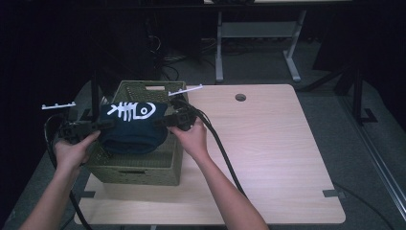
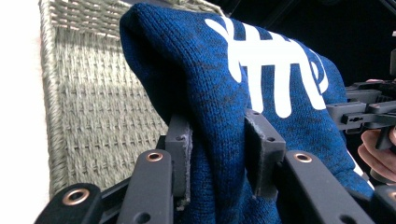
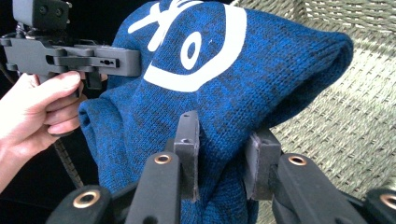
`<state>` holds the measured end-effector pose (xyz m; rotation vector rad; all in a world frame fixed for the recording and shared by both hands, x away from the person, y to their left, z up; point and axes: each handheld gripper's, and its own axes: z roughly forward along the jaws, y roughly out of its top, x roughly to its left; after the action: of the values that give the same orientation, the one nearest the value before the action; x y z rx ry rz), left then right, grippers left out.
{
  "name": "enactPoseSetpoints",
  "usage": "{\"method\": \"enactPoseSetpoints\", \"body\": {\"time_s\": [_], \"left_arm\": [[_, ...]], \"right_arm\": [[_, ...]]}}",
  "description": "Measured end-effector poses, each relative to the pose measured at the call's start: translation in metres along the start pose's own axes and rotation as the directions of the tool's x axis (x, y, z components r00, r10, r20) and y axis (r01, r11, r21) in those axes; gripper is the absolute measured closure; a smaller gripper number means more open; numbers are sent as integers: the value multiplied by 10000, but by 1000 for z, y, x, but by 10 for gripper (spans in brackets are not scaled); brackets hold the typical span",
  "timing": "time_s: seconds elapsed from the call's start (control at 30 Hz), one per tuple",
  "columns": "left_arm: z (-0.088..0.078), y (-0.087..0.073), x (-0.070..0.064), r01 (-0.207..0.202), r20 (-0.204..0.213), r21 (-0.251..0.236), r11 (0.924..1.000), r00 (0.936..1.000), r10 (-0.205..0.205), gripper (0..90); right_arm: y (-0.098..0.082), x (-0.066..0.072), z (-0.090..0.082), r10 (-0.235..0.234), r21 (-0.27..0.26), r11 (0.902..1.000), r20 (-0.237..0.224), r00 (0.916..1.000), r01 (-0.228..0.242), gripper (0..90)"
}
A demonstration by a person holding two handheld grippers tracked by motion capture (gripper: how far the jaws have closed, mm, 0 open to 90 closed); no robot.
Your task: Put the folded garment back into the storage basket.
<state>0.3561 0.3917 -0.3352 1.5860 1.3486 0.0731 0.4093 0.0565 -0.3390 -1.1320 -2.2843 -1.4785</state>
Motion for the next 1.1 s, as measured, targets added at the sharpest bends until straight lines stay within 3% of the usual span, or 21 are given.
{"method": "enactPoseSetpoints", "body": {"time_s": [0.4, 0.67, 1.1], "left_arm": [[7, -7, 9, -118, -494, 442, 9990, 9987, 139, 631], [17, -9, 11, -253, -1068, 973, 9949, 9936, 357, 632], [27, -9, 10, -519, -1502, 1470, 9878, 9859, 741, 625]], "right_arm": [[-9, -5, 16, 45, 344, 9994, 429, 9991, -60, 696], [-13, -8, 23, 33, 646, 9979, 775, 9970, -83, 694], [-19, -14, 29, 63, 959, 9953, 1055, 9944, -164, 684]]}}
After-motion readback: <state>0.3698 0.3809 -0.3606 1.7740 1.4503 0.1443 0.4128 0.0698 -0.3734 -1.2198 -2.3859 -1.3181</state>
